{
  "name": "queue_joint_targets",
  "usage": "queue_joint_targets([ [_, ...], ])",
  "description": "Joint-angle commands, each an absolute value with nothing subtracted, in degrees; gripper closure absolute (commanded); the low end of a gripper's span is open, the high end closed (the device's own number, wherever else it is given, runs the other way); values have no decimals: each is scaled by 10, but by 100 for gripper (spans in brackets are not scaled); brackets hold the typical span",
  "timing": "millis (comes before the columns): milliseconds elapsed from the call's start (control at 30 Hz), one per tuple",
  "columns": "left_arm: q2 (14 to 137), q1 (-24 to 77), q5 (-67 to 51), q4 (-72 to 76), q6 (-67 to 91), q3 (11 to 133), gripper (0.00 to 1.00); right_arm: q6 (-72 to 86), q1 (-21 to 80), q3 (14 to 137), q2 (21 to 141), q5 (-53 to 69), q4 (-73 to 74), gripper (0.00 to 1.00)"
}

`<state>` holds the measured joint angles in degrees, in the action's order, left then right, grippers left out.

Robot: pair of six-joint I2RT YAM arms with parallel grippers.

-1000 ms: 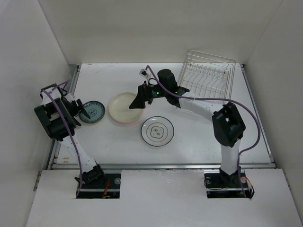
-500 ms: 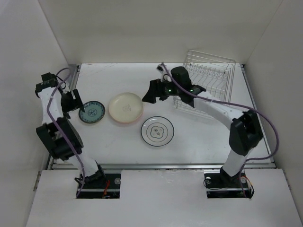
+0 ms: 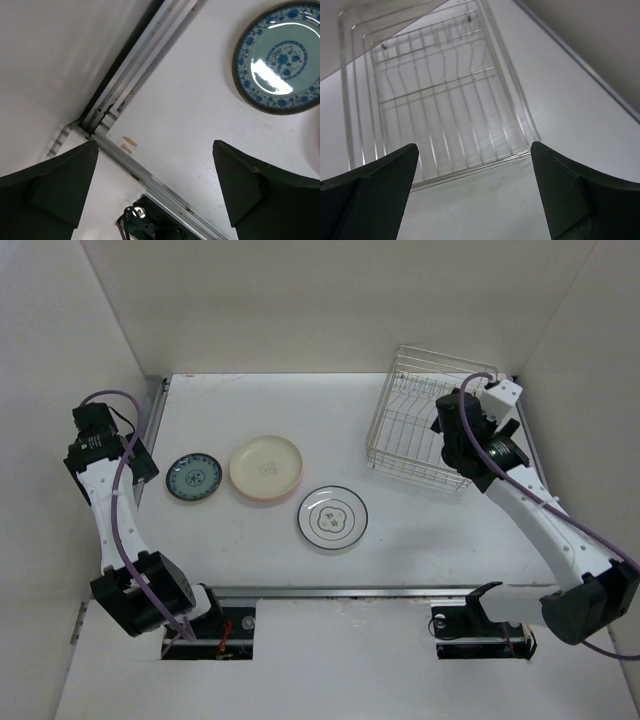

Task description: Unload the plates from the dish rack

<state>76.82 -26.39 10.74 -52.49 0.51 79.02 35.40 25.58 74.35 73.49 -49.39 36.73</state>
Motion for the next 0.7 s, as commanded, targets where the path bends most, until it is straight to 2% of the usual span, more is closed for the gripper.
queue_joint_targets([
  [0, 697, -267, 194, -487, 38, 768, 2, 414, 260, 729, 686, -630, 409, 0],
  [200, 643, -267, 194, -468, 38, 741, 0, 419, 260, 729, 656, -630, 425, 0],
  [667, 631, -267, 188, -468, 22, 724, 0, 419, 260, 715, 614, -606, 419, 0],
])
